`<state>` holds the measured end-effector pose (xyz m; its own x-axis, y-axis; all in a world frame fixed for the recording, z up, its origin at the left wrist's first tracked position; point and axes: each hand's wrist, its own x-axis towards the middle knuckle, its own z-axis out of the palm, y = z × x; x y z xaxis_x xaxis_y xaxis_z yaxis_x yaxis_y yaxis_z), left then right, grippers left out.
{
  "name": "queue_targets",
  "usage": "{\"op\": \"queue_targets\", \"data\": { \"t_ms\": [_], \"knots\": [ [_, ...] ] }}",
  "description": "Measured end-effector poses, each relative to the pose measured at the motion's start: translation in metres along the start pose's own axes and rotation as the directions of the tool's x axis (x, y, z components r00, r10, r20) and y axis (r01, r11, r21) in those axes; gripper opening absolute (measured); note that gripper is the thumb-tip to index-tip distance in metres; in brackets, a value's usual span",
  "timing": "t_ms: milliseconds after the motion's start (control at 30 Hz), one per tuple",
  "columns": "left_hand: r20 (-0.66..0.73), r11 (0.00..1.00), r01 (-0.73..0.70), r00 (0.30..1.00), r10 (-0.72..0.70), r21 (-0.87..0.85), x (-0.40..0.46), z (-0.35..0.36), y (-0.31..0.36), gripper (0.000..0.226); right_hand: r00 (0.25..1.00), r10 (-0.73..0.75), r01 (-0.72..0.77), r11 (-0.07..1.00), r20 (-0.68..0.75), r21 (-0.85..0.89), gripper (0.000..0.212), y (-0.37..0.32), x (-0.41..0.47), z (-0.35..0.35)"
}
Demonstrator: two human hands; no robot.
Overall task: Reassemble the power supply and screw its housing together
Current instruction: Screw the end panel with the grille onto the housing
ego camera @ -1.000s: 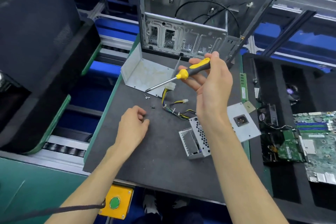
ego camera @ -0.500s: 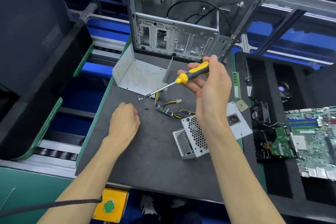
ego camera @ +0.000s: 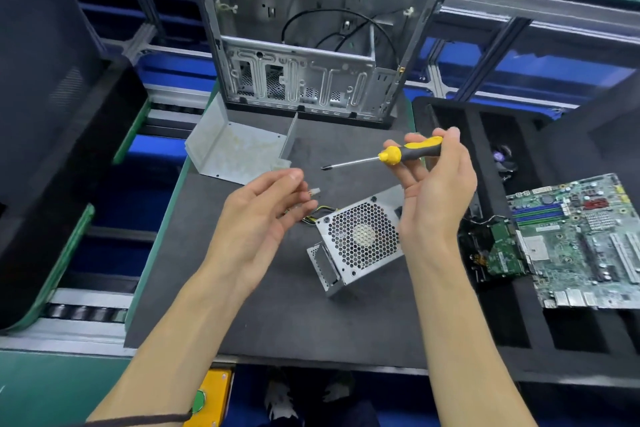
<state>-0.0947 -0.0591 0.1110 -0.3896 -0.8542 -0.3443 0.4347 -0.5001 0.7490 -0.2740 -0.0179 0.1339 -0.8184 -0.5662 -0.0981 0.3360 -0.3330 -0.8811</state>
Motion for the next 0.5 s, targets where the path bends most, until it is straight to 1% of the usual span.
{"op": "queue_targets", "data": {
  "t_ms": [100, 200, 300, 367, 433, 500],
  "knots": [
    [0.014, 0.998, -0.034, 0.999, 0.033, 0.061, -0.009, 0.007, 0.000, 0.009, 1.000, -0.009, 0.009, 1.000, -0.006, -0.004, 0.023, 0.001, -0.004, -0.007],
    [0.048, 0.993, -0.065, 0.997, 0.060, 0.102, -0.015, 0.012, -0.001, 0.006, 1.000, -0.021, 0.021, 1.000, -0.005, -0.020, 0.023, 0.001, -0.008, -0.012],
    [0.068, 0.992, -0.071, 0.996, 0.064, 0.107, -0.018, 0.014, -0.001, 0.016, 0.999, -0.035, 0.035, 0.999, -0.006, -0.038, 0.024, -0.001, -0.010, -0.016],
    [0.090, 0.991, -0.077, 0.994, 0.067, 0.112, -0.019, 0.014, -0.002, 0.019, 0.999, -0.047, 0.047, 0.998, -0.006, -0.045, 0.023, -0.003, -0.010, -0.018],
    [0.112, 0.986, -0.098, 0.990, 0.083, 0.134, -0.021, 0.015, -0.004, 0.018, 0.999, -0.053, 0.053, 0.998, -0.007, -0.047, 0.022, -0.004, -0.011, -0.020],
    [0.116, 0.969, -0.154, 0.984, 0.133, 0.192, -0.022, 0.015, -0.006, 0.013, 0.998, -0.062, 0.061, 0.997, -0.010, -0.053, 0.022, -0.006, -0.011, -0.023]
  ]
}}
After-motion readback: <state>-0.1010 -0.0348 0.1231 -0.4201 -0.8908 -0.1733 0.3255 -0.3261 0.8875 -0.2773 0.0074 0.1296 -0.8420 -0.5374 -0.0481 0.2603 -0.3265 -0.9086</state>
